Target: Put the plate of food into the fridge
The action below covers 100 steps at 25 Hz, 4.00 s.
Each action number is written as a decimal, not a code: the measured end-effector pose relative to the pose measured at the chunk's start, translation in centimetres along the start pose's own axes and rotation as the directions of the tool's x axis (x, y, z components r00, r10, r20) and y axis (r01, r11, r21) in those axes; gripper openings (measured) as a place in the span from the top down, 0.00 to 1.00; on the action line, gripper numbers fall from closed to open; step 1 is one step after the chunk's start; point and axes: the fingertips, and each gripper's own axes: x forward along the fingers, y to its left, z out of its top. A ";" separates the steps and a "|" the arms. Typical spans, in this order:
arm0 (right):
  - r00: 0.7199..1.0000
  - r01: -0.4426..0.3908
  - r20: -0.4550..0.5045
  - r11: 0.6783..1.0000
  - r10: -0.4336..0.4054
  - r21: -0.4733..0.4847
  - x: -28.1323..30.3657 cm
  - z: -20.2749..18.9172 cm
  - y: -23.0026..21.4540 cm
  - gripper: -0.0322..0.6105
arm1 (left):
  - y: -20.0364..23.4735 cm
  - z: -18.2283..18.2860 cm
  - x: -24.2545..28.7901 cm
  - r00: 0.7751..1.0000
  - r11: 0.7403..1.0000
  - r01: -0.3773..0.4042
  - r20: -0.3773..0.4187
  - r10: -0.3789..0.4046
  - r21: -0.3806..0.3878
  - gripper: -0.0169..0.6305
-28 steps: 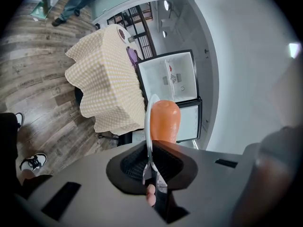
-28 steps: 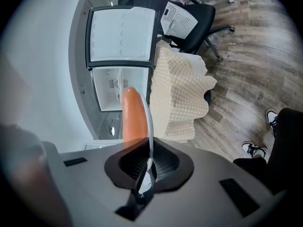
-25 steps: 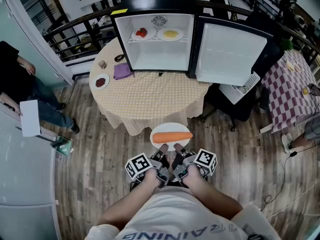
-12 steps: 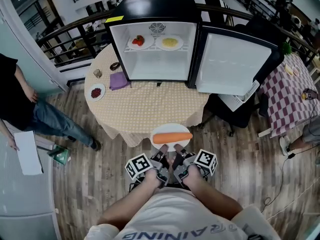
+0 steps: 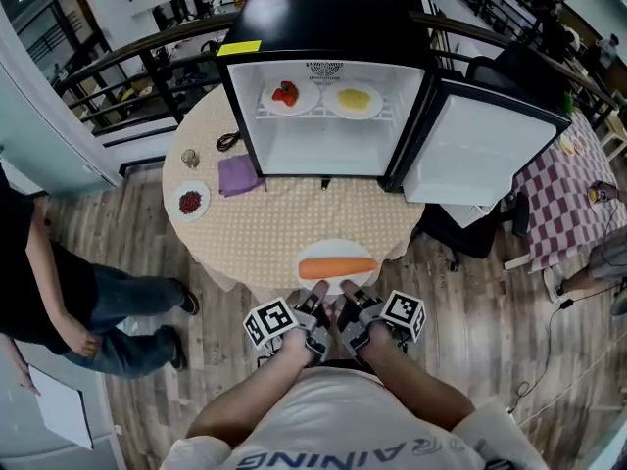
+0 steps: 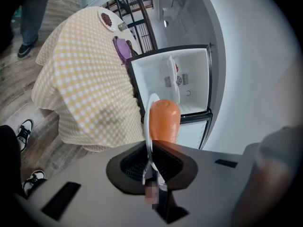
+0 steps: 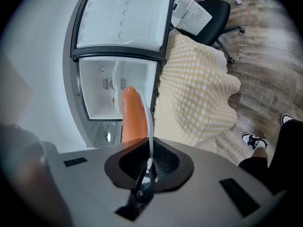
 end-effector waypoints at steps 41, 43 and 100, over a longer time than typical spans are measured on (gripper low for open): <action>0.997 0.051 -0.061 0.998 -0.048 0.036 13.5 9.9 3.0 0.90 | 0.5 11.8 11.7 0.998 0.997 -0.054 0.041 0.057 -0.056 0.92; 0.996 0.047 -0.075 0.998 -0.044 0.039 13.9 10.7 3.0 0.90 | 0.4 12.2 12.4 0.996 0.997 -0.060 0.058 0.064 -0.057 0.92; 0.990 0.122 0.061 0.991 -0.126 0.056 27.7 21.8 3.6 0.89 | 2.8 24.1 26.4 0.985 0.987 -0.158 -0.061 0.159 0.020 0.90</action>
